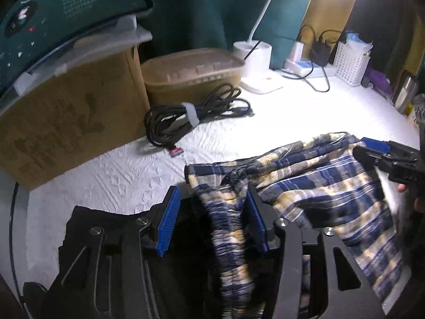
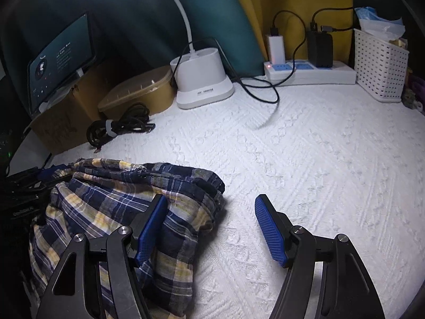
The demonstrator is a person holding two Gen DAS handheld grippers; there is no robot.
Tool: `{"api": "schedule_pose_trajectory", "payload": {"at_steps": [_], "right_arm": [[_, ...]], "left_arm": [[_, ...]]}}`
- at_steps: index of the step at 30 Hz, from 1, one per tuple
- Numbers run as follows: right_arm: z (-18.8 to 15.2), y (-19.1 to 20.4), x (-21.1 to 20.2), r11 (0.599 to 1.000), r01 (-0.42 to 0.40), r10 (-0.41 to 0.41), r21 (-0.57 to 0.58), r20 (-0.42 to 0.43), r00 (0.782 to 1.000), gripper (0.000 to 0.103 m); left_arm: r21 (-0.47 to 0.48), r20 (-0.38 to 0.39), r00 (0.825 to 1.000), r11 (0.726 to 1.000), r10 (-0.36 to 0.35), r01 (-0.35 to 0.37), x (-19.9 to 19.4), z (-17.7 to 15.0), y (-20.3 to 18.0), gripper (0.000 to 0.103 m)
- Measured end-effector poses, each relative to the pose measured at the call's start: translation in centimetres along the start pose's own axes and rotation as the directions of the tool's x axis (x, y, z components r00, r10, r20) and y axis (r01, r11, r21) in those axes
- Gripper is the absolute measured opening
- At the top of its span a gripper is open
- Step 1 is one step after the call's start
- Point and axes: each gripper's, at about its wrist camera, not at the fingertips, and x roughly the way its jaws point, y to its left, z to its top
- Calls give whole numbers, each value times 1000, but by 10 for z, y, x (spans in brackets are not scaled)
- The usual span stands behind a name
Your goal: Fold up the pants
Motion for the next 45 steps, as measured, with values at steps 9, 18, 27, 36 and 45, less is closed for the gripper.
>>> {"api": "schedule_pose_trajectory", "payload": {"at_steps": [9, 18, 27, 36, 45], "right_arm": [[-3, -1, -4, 1000, 27, -27, 1, 0, 1000, 73], [-17, 9, -27, 1000, 24, -24, -12, 17, 1000, 73], [-50, 20, -32, 999, 20, -22, -47, -37, 999, 73], [-67, 23, -51, 999, 15, -17, -48, -30, 999, 73], [-95, 35, -57, 996, 0, -5, -84, -57, 998, 73]], "left_arm": [[-67, 68, 997, 997, -21, 26, -18, -2, 9, 56], [-84, 126, 988, 992, -85, 96, -54, -13, 1, 56], [-104, 51, 997, 992, -61, 66, -43, -47, -3, 57], [-125, 78, 997, 991, -27, 37, -64, -60, -5, 56], [-158, 90, 993, 983, -80, 93, -73, -78, -11, 56]]}}
